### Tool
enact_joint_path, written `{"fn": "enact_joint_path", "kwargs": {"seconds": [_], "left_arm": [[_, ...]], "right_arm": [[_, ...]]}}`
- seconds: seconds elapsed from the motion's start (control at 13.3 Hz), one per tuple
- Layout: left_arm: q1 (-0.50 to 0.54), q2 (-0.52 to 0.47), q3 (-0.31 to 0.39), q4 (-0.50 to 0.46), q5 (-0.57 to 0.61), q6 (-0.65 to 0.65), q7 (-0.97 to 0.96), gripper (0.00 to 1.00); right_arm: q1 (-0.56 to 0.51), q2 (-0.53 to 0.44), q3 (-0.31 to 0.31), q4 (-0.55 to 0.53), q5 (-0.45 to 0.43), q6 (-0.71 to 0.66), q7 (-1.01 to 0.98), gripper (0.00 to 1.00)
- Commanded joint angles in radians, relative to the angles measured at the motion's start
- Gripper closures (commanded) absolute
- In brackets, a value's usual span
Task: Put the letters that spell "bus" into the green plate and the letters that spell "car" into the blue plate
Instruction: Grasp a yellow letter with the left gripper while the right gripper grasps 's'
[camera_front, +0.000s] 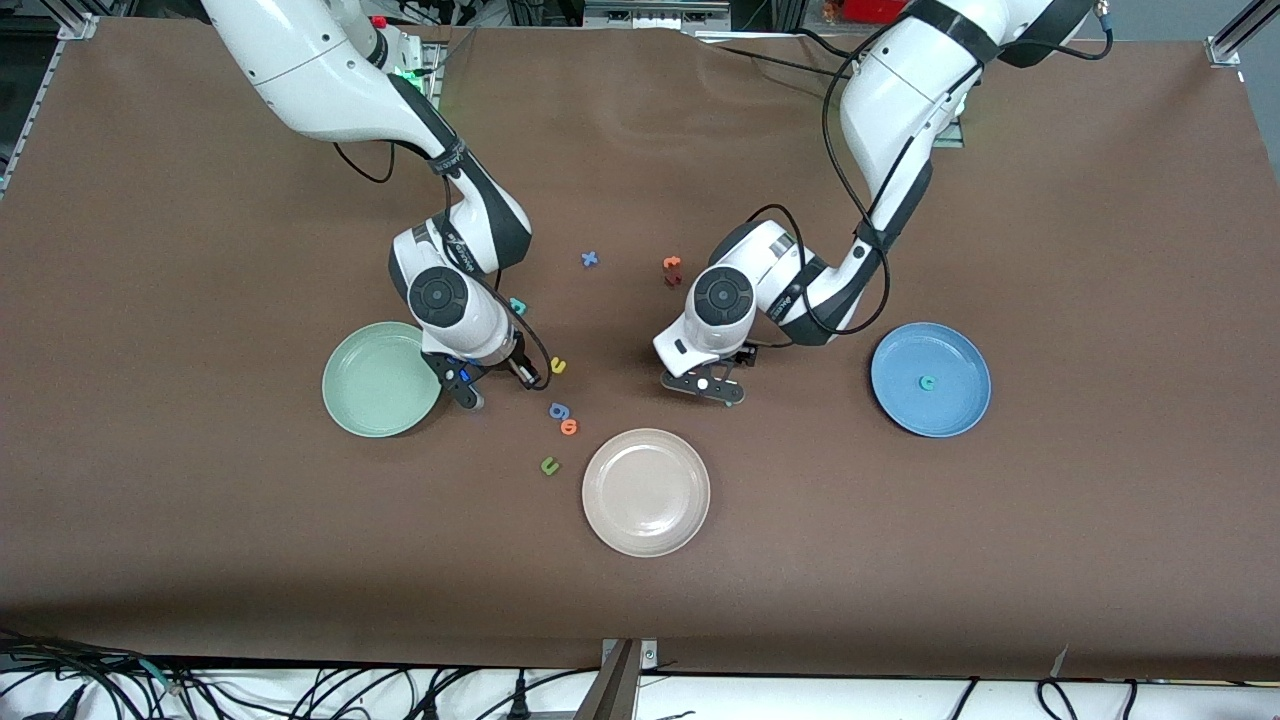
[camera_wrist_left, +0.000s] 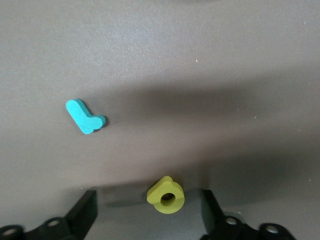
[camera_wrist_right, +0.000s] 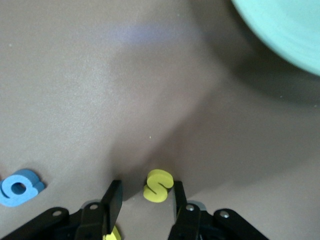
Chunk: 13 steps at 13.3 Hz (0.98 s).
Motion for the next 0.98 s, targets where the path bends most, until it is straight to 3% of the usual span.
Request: {"fn": "enact_joint_path", "kwargs": {"seconds": [0.0, 0.3, 0.6, 0.83, 0.9], "left_arm": [[-0.014, 0.012, 0.009, 0.016, 0.029, -0.001, -0.005, 0.68], [-0.012, 0.010, 0.007, 0.019, 0.029, -0.001, 0.000, 1.00], [-0.002, -0.008, 0.006, 0.039, 0.031, -0.021, -0.002, 1.00], [0.033, -0.059, 0.006, 0.051, 0.032, -0.121, 0.024, 1.00], [0.050, -0.074, 0.004, 0.052, 0.031, -0.169, 0.062, 1.00]], "right_arm": [[-0.006, -0.002, -0.016, -0.020, -0.027, 0.009, -0.010, 0.51], [-0.006, -0.002, -0.018, -0.021, -0.033, 0.009, -0.011, 0.57], [-0.006, 0.002, -0.018, -0.021, -0.048, 0.012, -0.011, 0.69], [-0.006, 0.004, -0.018, -0.024, -0.054, 0.021, -0.013, 0.84], [-0.006, -0.001, -0.016, -0.024, -0.053, 0.018, -0.030, 0.85]]}}
